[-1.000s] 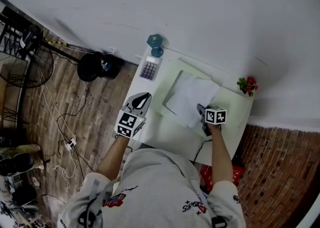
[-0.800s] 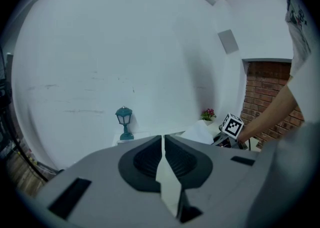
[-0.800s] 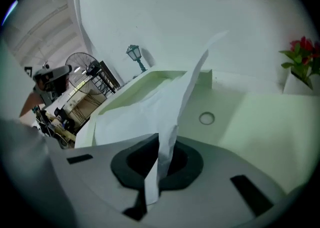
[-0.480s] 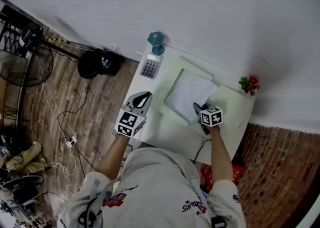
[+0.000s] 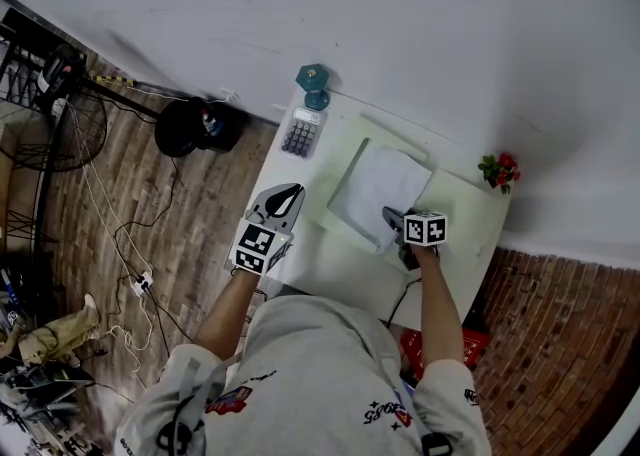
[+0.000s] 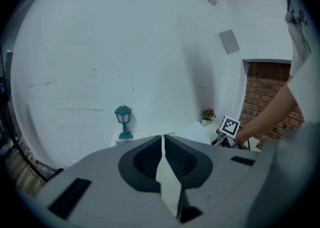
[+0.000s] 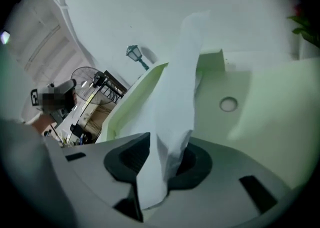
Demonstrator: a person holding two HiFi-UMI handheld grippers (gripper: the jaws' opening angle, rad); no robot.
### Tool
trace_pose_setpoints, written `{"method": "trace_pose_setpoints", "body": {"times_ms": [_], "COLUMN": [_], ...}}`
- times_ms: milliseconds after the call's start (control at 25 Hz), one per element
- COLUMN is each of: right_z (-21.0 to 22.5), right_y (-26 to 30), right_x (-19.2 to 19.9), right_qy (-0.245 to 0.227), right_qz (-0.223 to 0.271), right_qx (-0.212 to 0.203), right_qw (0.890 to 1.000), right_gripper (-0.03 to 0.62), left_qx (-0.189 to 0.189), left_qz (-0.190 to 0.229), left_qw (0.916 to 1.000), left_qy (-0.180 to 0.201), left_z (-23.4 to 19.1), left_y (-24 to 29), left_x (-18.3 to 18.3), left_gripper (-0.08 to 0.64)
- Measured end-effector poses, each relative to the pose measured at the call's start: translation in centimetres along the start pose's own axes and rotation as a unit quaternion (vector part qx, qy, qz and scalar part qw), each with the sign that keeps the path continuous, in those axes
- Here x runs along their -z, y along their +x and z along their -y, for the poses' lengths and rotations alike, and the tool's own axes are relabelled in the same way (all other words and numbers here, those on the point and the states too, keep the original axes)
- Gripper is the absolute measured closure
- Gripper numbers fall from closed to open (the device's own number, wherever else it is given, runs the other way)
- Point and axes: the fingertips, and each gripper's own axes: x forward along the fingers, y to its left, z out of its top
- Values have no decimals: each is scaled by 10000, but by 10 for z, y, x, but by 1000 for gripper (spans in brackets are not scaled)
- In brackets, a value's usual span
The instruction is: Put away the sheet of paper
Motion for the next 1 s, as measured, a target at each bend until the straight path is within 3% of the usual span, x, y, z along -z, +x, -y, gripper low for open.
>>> {"method": "trace_pose_setpoints", "body": {"times_ms": [80, 240, 280, 400, 440, 600, 680, 760, 1000], "right_z": [4, 14, 17, 25, 27, 40, 43, 45, 34], "right_y": [-5, -22, -28, -40, -42, -37, -32, -30, -22], "right_x": [0, 3, 4, 5, 7, 22, 29, 31, 6], "right_qy": [448, 1174, 1367, 1945, 2079, 2554, 2800, 2850, 2378], "right_qz": [166, 618, 747, 1095, 1138, 854, 610, 487, 720], "right_qx": [51, 52, 32, -124, -142, 226, 382, 469, 377], "right_qw": [9988, 9912, 9878, 9747, 9714, 9628, 9573, 9562, 9679], "right_gripper": [449, 443, 455, 583, 583, 583, 583, 583, 583], "left_qx": [4, 43, 56, 102, 121, 210, 213, 194, 126], "left_qz": [-23, 55, -32, 71, 129, -85, -3, 130, -28], "left_qw": [10000, 10000, 10000, 9999, 9998, 9997, 9998, 9997, 9999], "left_qy": [-19, -12, -25, -4, 6, -3, 23, 38, -50], "left_z": [0, 1, 1, 2, 3, 9, 10, 8, -2], "left_y": [0, 0, 0, 3, 5, 6, 7, 8, 3], "left_x": [0, -3, -1, -4, -5, 0, -3, -6, 0], "left_gripper": [526, 526, 526, 526, 526, 526, 526, 526, 526]}}
